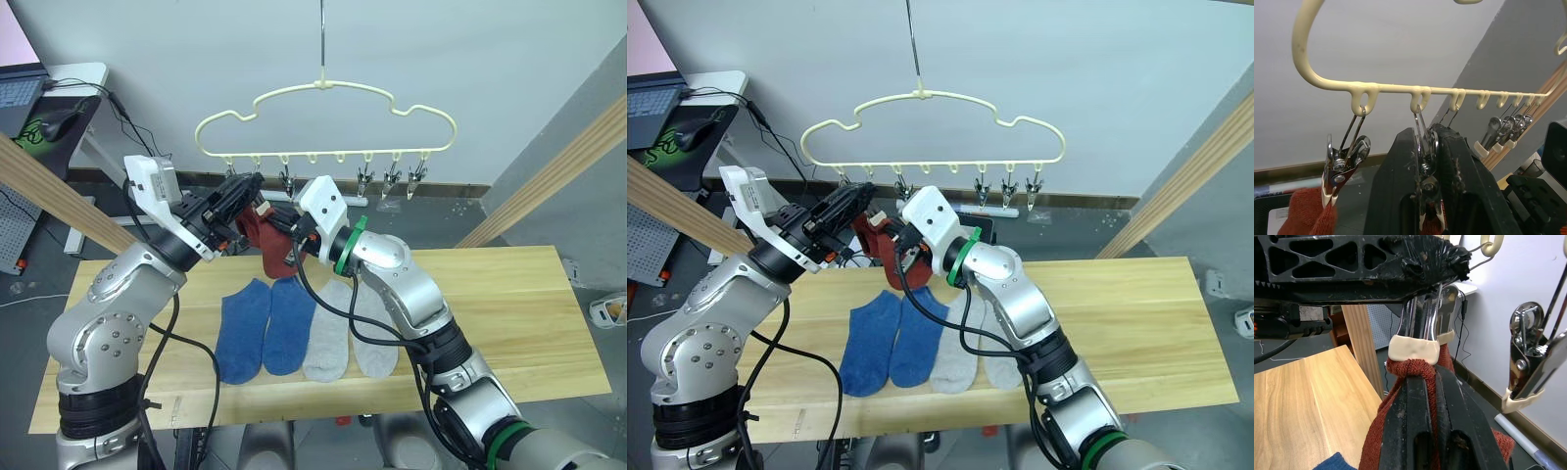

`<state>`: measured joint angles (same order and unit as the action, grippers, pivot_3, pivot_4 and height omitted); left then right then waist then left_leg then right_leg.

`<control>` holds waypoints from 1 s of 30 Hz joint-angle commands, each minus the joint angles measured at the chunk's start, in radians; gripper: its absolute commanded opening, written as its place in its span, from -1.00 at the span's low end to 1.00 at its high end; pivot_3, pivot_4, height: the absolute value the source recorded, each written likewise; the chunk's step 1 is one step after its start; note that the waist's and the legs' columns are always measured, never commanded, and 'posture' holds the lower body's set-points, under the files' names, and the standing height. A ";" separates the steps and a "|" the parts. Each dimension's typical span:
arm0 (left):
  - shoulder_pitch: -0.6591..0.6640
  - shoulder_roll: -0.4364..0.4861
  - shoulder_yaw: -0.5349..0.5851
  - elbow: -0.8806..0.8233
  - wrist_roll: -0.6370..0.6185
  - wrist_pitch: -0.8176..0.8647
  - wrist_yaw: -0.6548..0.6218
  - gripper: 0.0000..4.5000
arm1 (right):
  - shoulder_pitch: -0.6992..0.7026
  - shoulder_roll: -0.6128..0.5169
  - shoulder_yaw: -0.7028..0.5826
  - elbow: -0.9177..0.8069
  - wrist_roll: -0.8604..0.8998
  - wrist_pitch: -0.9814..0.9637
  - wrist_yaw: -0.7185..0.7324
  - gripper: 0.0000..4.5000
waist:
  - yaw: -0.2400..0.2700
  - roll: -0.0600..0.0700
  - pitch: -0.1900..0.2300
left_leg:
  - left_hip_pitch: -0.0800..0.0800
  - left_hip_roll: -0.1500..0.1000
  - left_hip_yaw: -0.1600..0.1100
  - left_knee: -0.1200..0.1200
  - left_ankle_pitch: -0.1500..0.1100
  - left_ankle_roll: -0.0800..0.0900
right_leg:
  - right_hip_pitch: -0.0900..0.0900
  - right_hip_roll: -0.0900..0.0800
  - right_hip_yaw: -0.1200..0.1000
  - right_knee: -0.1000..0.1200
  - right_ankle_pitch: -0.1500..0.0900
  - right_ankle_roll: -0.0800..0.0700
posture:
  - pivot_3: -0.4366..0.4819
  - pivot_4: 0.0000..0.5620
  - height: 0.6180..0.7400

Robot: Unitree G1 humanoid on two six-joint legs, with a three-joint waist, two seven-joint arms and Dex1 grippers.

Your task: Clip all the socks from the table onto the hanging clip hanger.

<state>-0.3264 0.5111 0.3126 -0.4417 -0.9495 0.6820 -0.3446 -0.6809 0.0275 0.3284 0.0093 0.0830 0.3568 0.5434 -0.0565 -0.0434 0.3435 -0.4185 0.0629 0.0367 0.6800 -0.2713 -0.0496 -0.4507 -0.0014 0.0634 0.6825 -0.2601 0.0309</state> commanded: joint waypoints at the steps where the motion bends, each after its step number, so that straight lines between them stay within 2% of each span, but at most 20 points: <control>1: 0.016 0.015 -0.020 -0.023 0.018 0.000 -0.017 -0.89 | -0.031 0.030 -0.002 -0.040 0.018 -0.042 0.001 -1.00 | 0.000 0.000 0.000 | 0.000 0.000 0.000 0.000 0.000 0.000 | 0.000 0.000 0.000 0.000 0.000 0.000 | -0.10 0.02 0.97; 5: 0.027 0.014 -0.019 -0.023 0.036 -0.022 -0.038 -0.89 | -0.032 0.030 -0.002 -0.040 0.016 -0.043 0.002 -1.00 | 0.000 0.000 -0.001 | 0.000 0.000 0.000 0.000 0.000 0.000 | 0.000 0.000 0.000 0.000 0.000 0.000 | -0.10 0.02 0.97; 7: 0.033 0.018 -0.024 -0.022 0.064 -0.041 -0.049 -0.57 | -0.032 0.030 -0.002 -0.039 0.015 -0.043 0.002 -1.00 | 0.000 -0.001 -0.001 | 0.000 0.000 0.000 0.000 0.000 0.000 | 0.000 0.000 0.000 0.000 0.000 0.000 | -0.10 0.02 0.97; 16: 0.051 0.025 -0.024 -0.030 0.070 -0.043 -0.067 0.55 | -0.027 0.027 0.003 -0.039 0.013 -0.050 0.006 -1.00 | 0.002 -0.003 -0.003 | 0.000 0.000 -0.001 0.000 0.000 0.000 | 0.000 0.000 -0.001 0.001 0.000 0.000 | -0.09 0.01 0.97; 30: 0.156 0.099 0.004 -0.074 0.098 -0.044 -0.088 0.55 | -0.018 0.008 0.012 -0.027 -0.020 -0.062 -0.007 -1.00 | 0.003 -0.005 -0.005 | 0.000 0.000 -0.001 0.000 0.001 0.000 | 0.000 0.000 -0.002 0.002 0.001 -0.001 | -0.08 0.00 0.97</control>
<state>-0.1816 0.5980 0.2988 -0.4788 -0.8580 0.6470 -0.4250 -0.6965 0.0264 0.3384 0.0152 0.0601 0.3209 0.5411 -0.0539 -0.0488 0.3387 -0.4184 0.0630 0.0353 0.6801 -0.2705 -0.0498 -0.4507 -0.0015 0.0619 0.6844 -0.2595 0.0298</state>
